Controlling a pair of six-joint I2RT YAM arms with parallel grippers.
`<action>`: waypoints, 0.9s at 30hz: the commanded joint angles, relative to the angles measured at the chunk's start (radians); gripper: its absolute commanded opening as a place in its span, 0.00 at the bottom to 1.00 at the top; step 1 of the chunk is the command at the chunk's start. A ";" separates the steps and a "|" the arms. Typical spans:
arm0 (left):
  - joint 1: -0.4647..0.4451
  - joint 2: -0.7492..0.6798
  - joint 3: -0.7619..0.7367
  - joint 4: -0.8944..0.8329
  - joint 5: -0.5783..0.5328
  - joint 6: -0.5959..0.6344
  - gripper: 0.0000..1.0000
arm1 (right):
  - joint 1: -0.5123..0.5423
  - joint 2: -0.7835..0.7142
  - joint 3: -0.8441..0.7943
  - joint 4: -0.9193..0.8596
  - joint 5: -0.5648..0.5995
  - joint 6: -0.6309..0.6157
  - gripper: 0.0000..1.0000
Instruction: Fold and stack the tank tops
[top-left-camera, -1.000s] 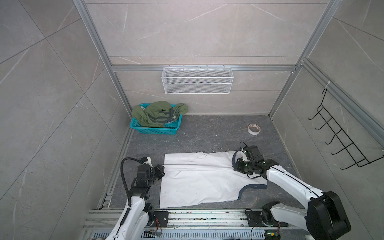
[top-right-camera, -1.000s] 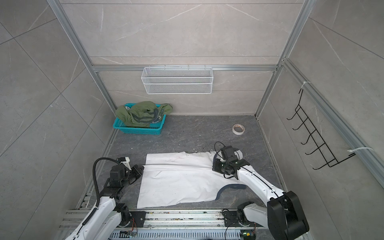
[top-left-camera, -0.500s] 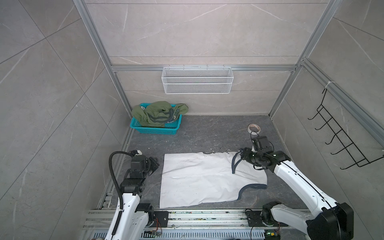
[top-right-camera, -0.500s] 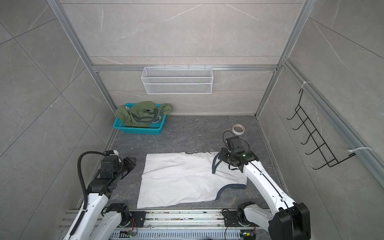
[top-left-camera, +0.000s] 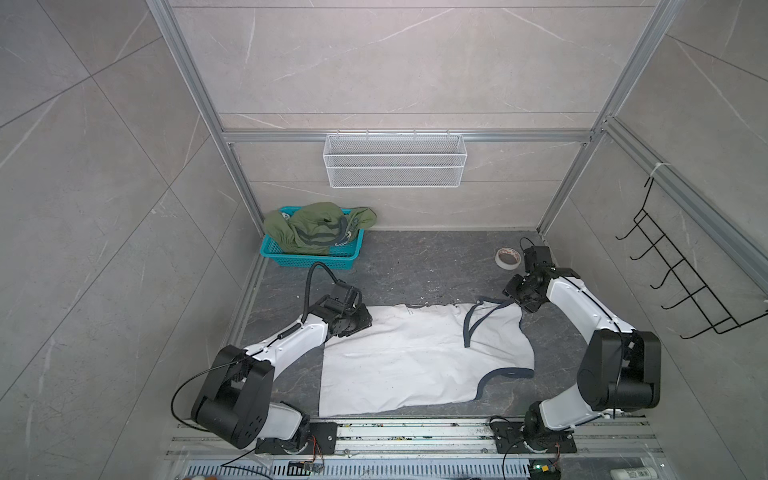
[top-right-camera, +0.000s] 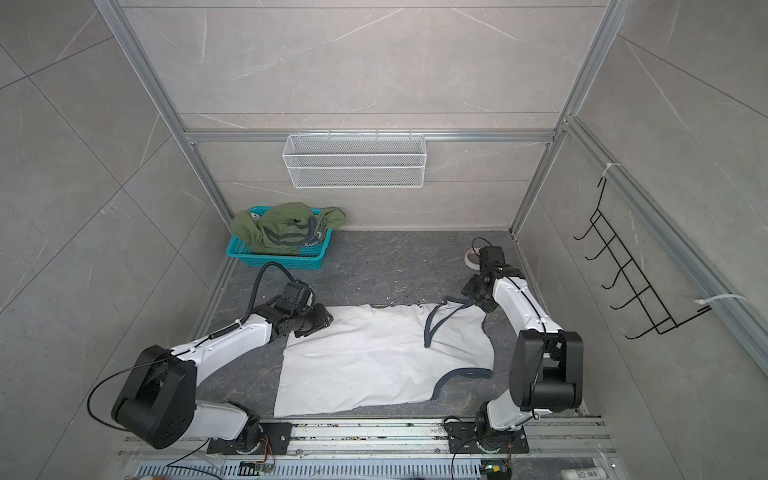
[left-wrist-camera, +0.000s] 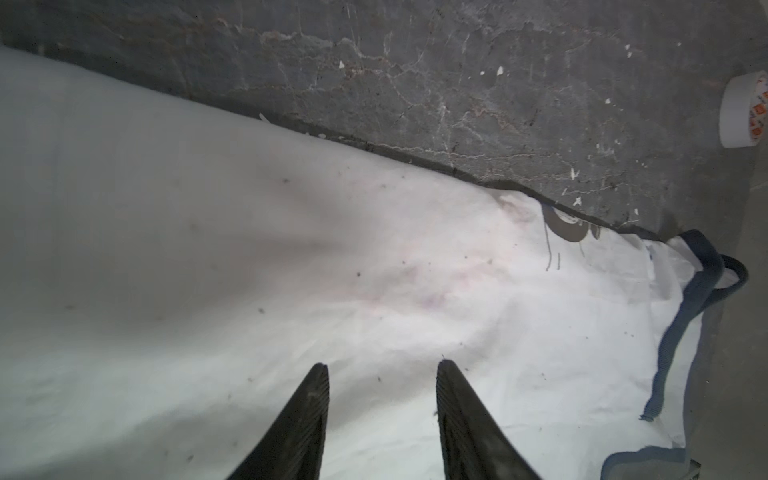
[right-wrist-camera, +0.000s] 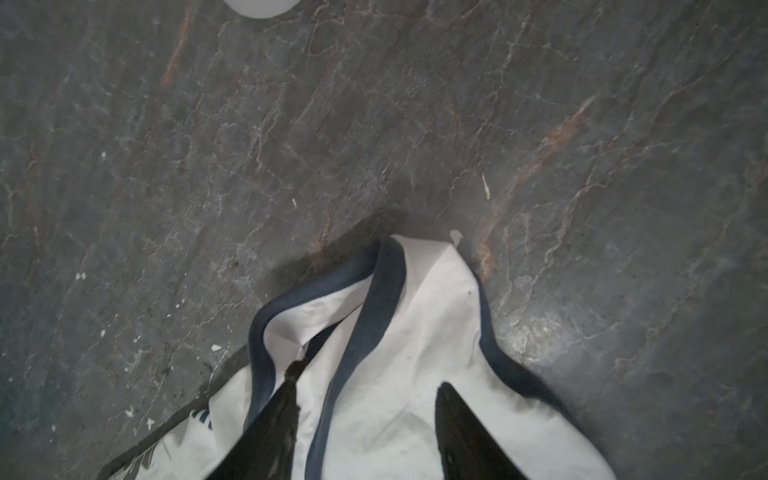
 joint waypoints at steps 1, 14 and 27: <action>0.002 0.026 -0.016 0.077 -0.038 -0.007 0.46 | -0.006 0.075 0.061 -0.036 0.054 0.018 0.54; 0.140 0.064 -0.181 0.152 -0.057 -0.075 0.46 | -0.034 0.113 -0.063 -0.053 0.123 0.049 0.49; 0.211 -0.022 -0.276 0.152 -0.080 -0.088 0.46 | -0.135 -0.041 -0.278 0.004 0.117 0.040 0.49</action>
